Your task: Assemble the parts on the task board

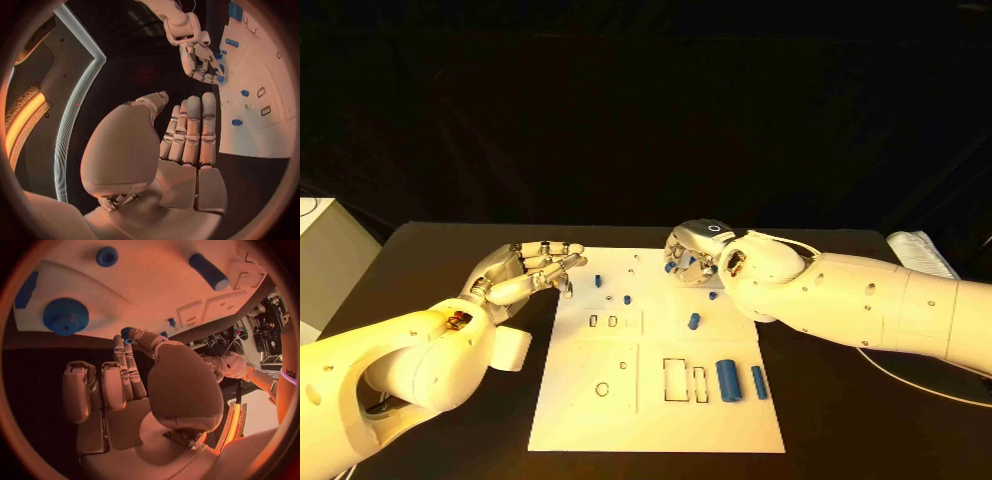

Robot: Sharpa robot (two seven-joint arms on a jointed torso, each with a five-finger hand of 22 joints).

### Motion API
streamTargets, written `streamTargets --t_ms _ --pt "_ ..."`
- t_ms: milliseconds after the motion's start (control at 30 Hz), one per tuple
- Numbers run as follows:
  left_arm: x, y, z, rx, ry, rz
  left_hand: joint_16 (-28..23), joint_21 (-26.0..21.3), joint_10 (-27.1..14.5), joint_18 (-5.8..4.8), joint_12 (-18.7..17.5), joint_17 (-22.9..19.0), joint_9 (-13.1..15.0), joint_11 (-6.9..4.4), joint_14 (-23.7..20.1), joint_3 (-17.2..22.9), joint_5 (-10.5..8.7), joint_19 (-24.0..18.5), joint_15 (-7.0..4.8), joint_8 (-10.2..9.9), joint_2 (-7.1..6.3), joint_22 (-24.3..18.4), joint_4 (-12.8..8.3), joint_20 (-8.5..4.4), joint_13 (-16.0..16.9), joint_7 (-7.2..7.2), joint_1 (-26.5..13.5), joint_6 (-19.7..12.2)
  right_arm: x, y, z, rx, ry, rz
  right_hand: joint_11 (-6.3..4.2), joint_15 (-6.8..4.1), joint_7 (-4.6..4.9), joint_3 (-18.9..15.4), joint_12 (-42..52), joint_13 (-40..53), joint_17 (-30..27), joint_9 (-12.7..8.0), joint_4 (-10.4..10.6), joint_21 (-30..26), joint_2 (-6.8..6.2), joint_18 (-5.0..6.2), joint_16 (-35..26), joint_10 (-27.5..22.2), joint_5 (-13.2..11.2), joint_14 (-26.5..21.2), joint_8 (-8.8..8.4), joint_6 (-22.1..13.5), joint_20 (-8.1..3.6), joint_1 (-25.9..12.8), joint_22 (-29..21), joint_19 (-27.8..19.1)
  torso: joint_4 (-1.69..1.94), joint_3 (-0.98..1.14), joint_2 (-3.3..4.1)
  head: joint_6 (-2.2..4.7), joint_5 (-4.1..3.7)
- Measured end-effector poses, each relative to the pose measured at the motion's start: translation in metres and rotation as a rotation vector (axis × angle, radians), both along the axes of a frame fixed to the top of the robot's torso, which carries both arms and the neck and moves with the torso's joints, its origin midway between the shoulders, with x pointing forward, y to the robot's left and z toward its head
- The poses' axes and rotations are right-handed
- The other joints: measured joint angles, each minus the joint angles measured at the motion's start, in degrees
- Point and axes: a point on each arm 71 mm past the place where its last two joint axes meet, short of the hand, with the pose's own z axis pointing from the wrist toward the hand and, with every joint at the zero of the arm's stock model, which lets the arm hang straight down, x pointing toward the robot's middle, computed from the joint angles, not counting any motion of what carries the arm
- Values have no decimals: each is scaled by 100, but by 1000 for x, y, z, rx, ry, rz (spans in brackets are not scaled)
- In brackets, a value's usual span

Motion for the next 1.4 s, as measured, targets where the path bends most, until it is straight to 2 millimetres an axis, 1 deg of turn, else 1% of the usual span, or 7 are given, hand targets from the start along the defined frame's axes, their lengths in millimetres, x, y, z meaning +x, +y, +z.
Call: streamTargets --t_ms 67,433,800,900,1133,1233,1400 --pt "0 0 0 0 1 0 0 0 0 0 0 0 0 0 0 0 0 0 0 0 0 1 0 0 0 0 0 0 0 3 3 10 -25 2 0 -18 -23 12 -1 0 0 10 -12 0 0 0 0 38 -1 -18 12 23 0 0 0 0 0 -1 3 7 0" --pt "0 -1 0 1 3 -4 0 0 0 0 0 0 -1 0 0 0 0 0 0 0 0 1 0 0 0 0 0 0 9 25 8 19 -94 3 1 -18 -24 29 -1 7 0 21 4 0 -1 0 0 39 -1 -19 12 24 0 0 -1 0 20 -1 18 8 -7" --pt "-1 -7 1 -4 2 -18 0 0 0 0 0 1 -2 0 0 0 0 1 0 0 0 0 0 0 0 0 0 0 20 44 5 6 -109 -12 -11 -18 -24 28 -1 6 17 30 4 0 -1 1 0 51 -1 -19 11 23 0 0 -1 0 51 -16 36 7 -24" --pt "-1 -8 2 -4 1 -19 0 0 0 0 0 1 -2 0 0 0 0 1 0 0 0 -1 0 0 0 0 0 0 21 47 3 3 -110 -16 -19 -18 -24 28 -1 5 17 35 4 0 -1 1 0 59 -2 -18 11 23 0 0 3 0 66 -19 47 12 -35" --pt "-1 -8 5 -5 -5 -21 0 0 0 0 0 -14 7 0 0 15 0 -20 0 0 0 7 -16 21 0 0 0 0 26 49 2 -4 -111 -27 -19 -18 -24 28 -1 5 17 35 4 0 -1 2 1 59 -2 -18 7 23 0 0 3 0 97 -41 71 25 -54" --pt "-1 -8 6 -4 -7 -21 0 0 0 0 0 -14 7 0 0 15 0 -20 0 0 0 7 -16 21 0 0 0 0 27 49 2 -6 -111 -30 -19 -18 -24 28 -1 5 25 35 4 0 -1 2 22 59 -2 -18 32 23 0 0 3 0 104 -48 77 33 -61" --pt "0 -8 8 -4 -10 -22 0 26 1 0 0 -14 6 0 -20 15 0 -20 -21 0 0 7 -15 21 0 0 0 0 28 50 2 -10 -112 -33 -19 -18 -24 27 -1 4 25 38 4 0 -1 2 22 59 -2 -18 38 23 0 0 2 0 110 -51 86 42 -63"
